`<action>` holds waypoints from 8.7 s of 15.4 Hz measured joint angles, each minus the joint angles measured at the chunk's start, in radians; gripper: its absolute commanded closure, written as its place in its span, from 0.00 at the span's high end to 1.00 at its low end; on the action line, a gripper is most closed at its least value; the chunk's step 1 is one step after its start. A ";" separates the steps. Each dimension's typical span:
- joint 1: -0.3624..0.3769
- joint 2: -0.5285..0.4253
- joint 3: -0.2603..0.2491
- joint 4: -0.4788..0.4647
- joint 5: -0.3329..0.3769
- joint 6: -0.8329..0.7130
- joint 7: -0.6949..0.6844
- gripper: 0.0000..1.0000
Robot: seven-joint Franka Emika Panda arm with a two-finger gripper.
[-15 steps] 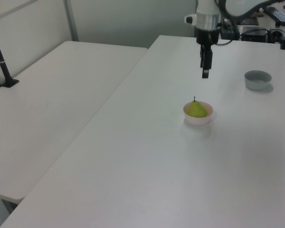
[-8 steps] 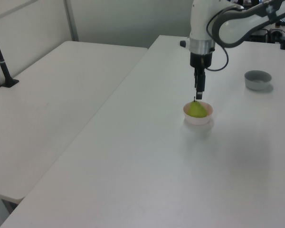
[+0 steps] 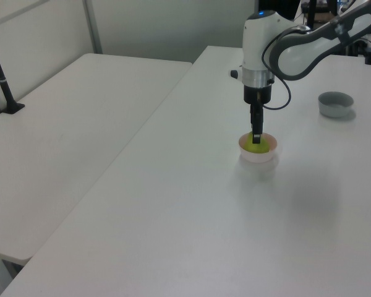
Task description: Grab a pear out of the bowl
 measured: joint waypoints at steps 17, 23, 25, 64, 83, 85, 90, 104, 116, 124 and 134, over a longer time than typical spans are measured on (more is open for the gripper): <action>-0.006 -0.051 -0.001 -0.025 -0.006 0.025 0.011 0.00; -0.042 -0.148 -0.002 0.066 -0.006 -0.157 0.019 0.00; -0.060 -0.179 -0.004 0.111 -0.007 -0.233 0.021 0.00; -0.284 0.123 -0.272 0.341 0.054 -0.187 -0.363 0.00; -0.250 0.227 -0.267 0.281 0.087 -0.075 -0.347 0.90; -0.251 0.227 -0.267 0.282 0.087 -0.075 -0.346 1.00; -0.251 0.208 -0.267 0.287 0.087 -0.075 -0.337 1.00; -0.196 -0.088 -0.265 0.341 -0.015 -0.427 -0.072 1.00; -0.144 -0.254 -0.183 0.337 -0.015 -0.581 0.080 1.00; -0.120 -0.248 -0.142 0.302 -0.015 -0.526 -0.022 1.00; -0.136 -0.245 -0.109 0.294 -0.015 -0.497 -0.022 1.00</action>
